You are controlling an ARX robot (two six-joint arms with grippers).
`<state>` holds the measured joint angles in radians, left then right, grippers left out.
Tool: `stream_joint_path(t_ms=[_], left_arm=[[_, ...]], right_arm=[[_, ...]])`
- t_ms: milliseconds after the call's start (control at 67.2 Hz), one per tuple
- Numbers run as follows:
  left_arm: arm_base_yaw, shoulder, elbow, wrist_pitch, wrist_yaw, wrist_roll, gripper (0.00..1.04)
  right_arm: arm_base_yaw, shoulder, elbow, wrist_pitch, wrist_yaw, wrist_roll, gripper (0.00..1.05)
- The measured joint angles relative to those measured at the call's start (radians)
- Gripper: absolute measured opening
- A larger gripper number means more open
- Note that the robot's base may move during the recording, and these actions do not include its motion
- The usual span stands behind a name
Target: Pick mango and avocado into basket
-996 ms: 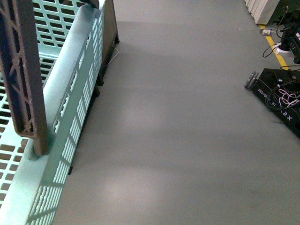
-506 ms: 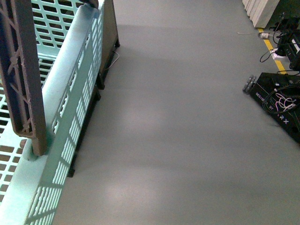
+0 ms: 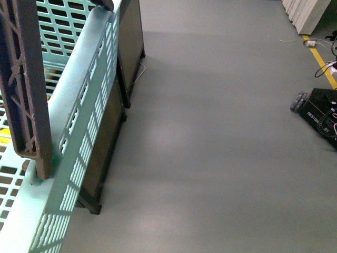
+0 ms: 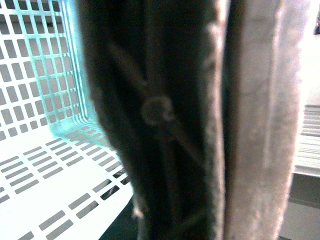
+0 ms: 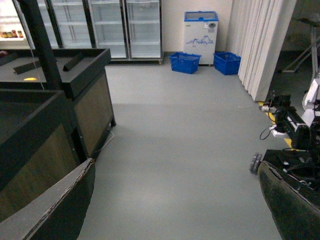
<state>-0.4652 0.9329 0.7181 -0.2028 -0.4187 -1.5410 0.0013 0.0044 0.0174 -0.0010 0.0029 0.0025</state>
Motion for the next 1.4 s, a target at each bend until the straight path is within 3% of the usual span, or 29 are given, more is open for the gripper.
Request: stream_joint_path(t_ms=[1398], left_arm=[[0.0,0.0,0.002,0.0,-0.001,0.002,0.15]], right_arm=[[0.0,0.0,0.0,0.0,-0.002,0.0,0.96]])
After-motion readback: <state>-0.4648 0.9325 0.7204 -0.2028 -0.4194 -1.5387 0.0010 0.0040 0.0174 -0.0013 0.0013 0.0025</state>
